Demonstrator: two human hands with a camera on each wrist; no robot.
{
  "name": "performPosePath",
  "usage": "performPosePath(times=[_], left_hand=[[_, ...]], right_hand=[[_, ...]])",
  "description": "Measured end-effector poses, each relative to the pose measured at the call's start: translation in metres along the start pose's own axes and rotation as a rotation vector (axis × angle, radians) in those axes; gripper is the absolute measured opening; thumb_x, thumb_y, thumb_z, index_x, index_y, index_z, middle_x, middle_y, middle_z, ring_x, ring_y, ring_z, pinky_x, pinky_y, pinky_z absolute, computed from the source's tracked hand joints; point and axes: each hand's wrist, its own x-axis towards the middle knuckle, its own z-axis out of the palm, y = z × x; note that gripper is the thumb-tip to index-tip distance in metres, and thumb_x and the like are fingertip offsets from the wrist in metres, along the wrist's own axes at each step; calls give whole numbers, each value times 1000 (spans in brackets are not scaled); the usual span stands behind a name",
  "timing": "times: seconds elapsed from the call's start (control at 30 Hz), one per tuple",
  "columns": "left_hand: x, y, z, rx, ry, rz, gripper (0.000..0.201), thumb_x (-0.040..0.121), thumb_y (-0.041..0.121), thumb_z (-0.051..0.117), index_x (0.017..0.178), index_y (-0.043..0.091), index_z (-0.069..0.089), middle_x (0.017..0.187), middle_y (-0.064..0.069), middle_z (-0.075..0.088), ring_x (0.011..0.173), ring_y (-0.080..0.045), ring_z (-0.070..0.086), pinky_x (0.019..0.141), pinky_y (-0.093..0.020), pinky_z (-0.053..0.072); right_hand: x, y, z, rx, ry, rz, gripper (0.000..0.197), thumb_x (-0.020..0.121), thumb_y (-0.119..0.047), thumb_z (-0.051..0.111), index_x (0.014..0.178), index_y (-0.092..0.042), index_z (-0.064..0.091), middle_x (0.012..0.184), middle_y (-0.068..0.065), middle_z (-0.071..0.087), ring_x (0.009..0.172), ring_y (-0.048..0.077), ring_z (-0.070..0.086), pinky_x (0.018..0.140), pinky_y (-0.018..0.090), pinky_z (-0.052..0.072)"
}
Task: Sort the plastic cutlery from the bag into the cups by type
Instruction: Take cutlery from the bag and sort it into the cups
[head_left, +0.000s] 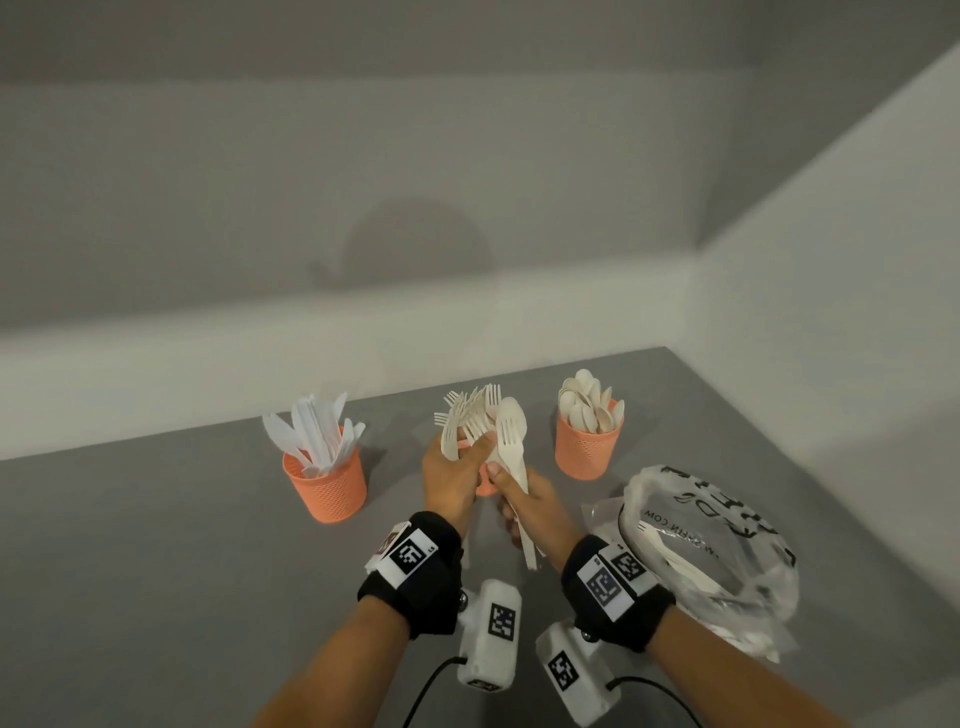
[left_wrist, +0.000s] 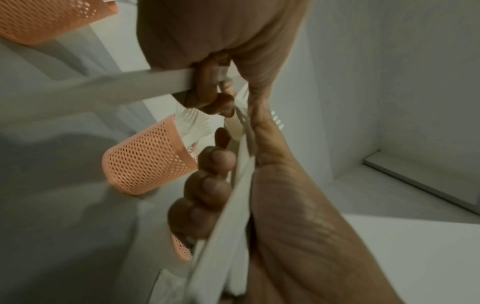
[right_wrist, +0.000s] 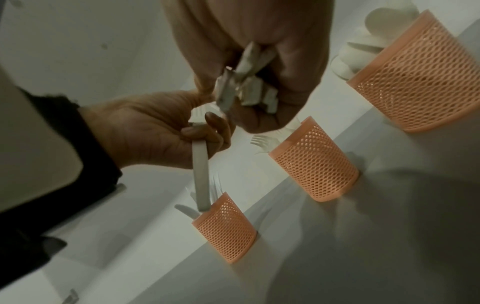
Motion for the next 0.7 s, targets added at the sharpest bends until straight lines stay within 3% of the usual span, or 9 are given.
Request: performPosePath(times=[0.1, 0.17, 0.27, 0.37, 0.43, 0.57, 0.63, 0.7], left_hand=[[-2, 4, 3, -6, -26, 13, 29, 87, 4, 60, 114, -7, 58, 99, -33, 62, 48, -7, 53, 35, -11, 37], [-1, 6, 3, -2, -21, 15, 29, 88, 3, 58, 114, -8, 57, 103, -33, 63, 50, -7, 52, 35, -10, 37], [0, 4, 2, 26, 11, 13, 27, 92, 6, 52, 113, -9, 58, 92, -31, 64, 49, -6, 51, 37, -9, 37], [-2, 1, 1, -5, 19, -19, 27, 94, 8, 46, 108, -13, 56, 69, -11, 59, 45, -6, 52, 37, -10, 37], [-7, 1, 1, -57, -26, -80, 16, 93, 6, 48, 101, -4, 56, 61, -6, 56, 35, -3, 50, 34, -12, 36], [-13, -4, -1, -60, -80, -144, 25, 91, 8, 52, 108, -9, 57, 41, 5, 54, 29, -3, 45, 35, -13, 37], [-11, -6, -2, -52, -40, -151, 31, 93, 12, 52, 111, -13, 56, 49, 0, 54, 32, -2, 48, 37, -13, 39], [-8, -5, -4, -73, 1, -149, 23, 94, 16, 48, 99, -3, 61, 58, -2, 55, 43, -5, 54, 44, -17, 43]], right_hand=[[-1, 1, -3, 11, -15, 33, 20, 97, -38, 42, 83, -26, 50, 54, -2, 37, 38, 6, 34, 37, 17, 30], [0, 1, -3, 7, -27, 44, 22, 97, -40, 41, 82, -27, 49, 54, -2, 37, 38, 6, 34, 37, 17, 30], [2, 1, -4, 70, -2, 55, 30, 96, -42, 41, 76, -22, 51, 51, -2, 40, 36, 6, 36, 37, 18, 30], [5, 1, -2, 114, 60, 34, 31, 98, -37, 40, 81, -16, 55, 40, -8, 47, 32, 6, 38, 36, 17, 32], [6, 3, 1, 64, 76, 18, 28, 98, -34, 40, 89, -12, 54, 37, -9, 51, 31, 4, 39, 36, 17, 33], [8, 8, 3, 21, 76, 19, 27, 99, -27, 41, 99, -4, 54, 44, -7, 54, 31, 4, 42, 35, 17, 34], [12, 11, 2, -21, 102, 16, 28, 99, -25, 40, 106, -2, 55, 55, -2, 57, 37, 5, 49, 38, 20, 39], [14, 13, -1, -83, 135, -7, 26, 99, -20, 39, 105, -1, 55, 64, 4, 56, 50, 11, 54, 48, 22, 46]])
